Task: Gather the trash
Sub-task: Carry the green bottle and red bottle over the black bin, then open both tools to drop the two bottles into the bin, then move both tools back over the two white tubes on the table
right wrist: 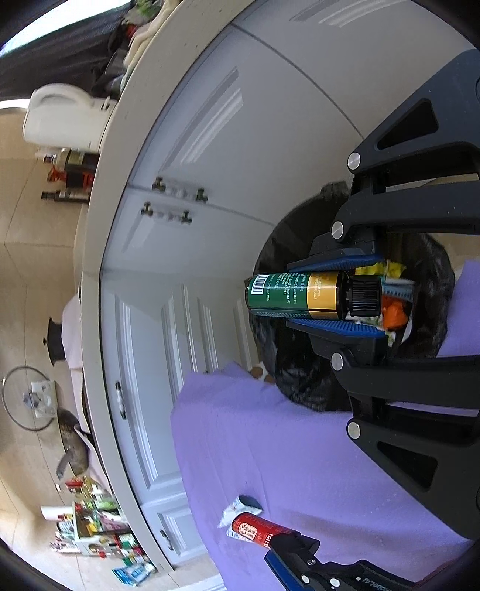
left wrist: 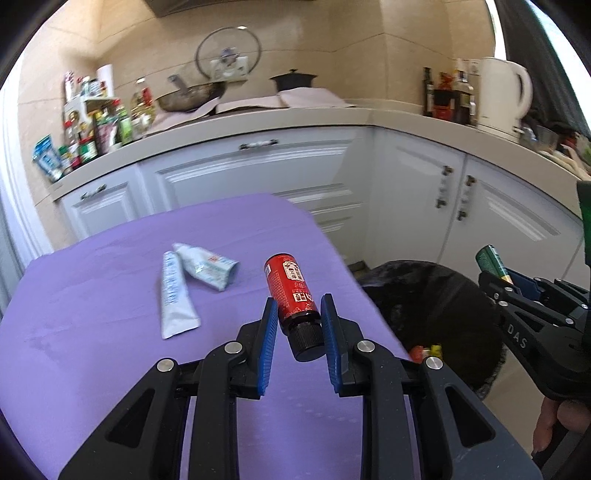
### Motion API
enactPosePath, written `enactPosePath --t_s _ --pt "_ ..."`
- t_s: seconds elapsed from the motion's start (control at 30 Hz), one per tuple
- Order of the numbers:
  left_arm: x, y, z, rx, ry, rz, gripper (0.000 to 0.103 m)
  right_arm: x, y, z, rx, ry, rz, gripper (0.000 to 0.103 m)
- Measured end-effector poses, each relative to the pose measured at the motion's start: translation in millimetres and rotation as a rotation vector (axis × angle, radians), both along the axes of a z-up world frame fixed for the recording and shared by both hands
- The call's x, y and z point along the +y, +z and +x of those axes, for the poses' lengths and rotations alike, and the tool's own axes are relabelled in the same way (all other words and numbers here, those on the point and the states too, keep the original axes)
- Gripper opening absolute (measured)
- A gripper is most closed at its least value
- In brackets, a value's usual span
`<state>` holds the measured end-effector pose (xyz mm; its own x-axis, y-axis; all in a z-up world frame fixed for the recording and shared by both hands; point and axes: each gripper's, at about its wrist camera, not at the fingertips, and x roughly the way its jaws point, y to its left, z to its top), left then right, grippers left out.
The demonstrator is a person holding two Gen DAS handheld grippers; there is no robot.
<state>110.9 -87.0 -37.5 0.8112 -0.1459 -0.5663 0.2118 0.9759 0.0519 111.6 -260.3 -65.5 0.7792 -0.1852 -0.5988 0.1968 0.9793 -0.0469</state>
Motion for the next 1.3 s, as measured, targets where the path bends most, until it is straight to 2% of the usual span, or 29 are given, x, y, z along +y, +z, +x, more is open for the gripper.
enactPosePath --t_s 0.47,0.83,0.9,0.93,0.97,1.0,1.03,1.07,1.3 --pt "-51 -3 0 -0.024 -0.119 0.015 0.025 -33 -2 -6 -0.020 -0.065 0.016 0.023" --pt "-79 -17 15 -0.012 -0.168 0.042 0.025 -49 -6 6 -0.034 -0.080 0.029 0.023" --pt "-84 -20 18 -0.009 -0.179 0.047 0.025 -53 -8 11 -0.036 -0.080 0.044 0.028" --pt "-87 -22 20 -0.007 -0.184 0.050 0.025 -55 -9 14 -0.032 -0.082 0.048 0.040" --pt "-91 -24 22 0.000 -0.193 0.053 0.026 -56 -10 15 -0.033 -0.092 0.046 0.044" --pt "-93 -26 25 0.011 -0.197 0.058 0.030 -58 -10 15 -0.033 -0.098 0.044 0.044" --pt "-94 -28 27 0.019 -0.190 0.065 0.039 -59 -10 15 -0.033 -0.101 0.045 0.044" --pt "-92 -28 27 0.021 -0.182 0.061 0.042 -60 -10 14 -0.034 -0.104 0.047 0.044" --pt "-80 -24 26 0.029 -0.133 0.046 0.046 -58 -12 13 -0.025 -0.105 0.049 0.044"
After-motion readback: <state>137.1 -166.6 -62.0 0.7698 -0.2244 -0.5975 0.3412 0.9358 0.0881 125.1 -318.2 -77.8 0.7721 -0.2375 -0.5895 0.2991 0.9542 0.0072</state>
